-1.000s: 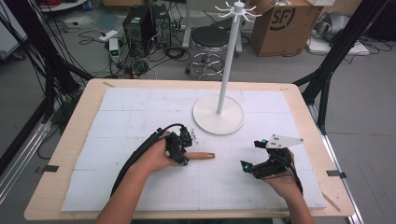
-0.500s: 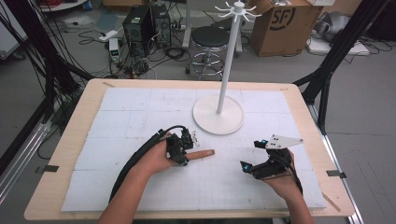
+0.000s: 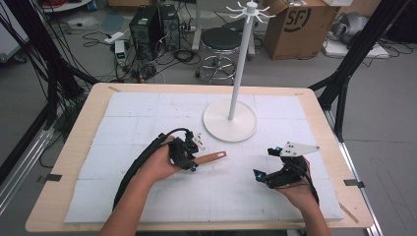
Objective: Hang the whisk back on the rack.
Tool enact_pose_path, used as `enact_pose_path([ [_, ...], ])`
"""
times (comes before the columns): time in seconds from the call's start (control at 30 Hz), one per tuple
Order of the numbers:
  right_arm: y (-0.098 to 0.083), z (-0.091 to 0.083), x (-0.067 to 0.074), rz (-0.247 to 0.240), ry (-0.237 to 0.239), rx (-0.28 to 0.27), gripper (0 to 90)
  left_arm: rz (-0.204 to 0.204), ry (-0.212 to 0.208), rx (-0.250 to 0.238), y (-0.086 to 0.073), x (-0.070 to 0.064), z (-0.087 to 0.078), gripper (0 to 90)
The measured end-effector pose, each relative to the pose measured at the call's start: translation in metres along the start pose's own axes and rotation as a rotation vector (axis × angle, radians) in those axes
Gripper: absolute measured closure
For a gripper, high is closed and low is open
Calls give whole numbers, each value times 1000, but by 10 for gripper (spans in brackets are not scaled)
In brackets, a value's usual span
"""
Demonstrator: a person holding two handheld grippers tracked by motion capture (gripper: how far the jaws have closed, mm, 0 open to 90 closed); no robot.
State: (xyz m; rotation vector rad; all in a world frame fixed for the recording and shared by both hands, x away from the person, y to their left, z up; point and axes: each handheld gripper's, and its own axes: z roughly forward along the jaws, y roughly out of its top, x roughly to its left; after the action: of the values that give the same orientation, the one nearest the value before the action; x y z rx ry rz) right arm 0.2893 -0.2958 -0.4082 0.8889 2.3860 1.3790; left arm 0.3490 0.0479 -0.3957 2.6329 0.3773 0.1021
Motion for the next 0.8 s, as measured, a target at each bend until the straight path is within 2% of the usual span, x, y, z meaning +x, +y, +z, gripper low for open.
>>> enact_pose_path([
  [0.2,0,1,1,2,0,6,4,-15,5,-103,-4,2,-16,705],
  [0.33,0,1,1,-5,0,3,4,-42,5,-155,-9,7,-29,706],
  [0.47,0,1,1,-2,2,9,4,-50,8,-213,-11,9,-44,706],
  [0.53,0,2,1,-2,2,9,4,-53,14,-227,-10,10,-52,706],
  [0.63,0,3,2,-5,3,13,4,-61,-1,-265,-7,11,-62,706],
  [0.77,0,3,2,2,6,14,4,-51,-27,-299,-2,12,-72,706],
  [0.8,1,3,2,4,6,14,4,-44,-22,-297,1,11,-76,706],
])
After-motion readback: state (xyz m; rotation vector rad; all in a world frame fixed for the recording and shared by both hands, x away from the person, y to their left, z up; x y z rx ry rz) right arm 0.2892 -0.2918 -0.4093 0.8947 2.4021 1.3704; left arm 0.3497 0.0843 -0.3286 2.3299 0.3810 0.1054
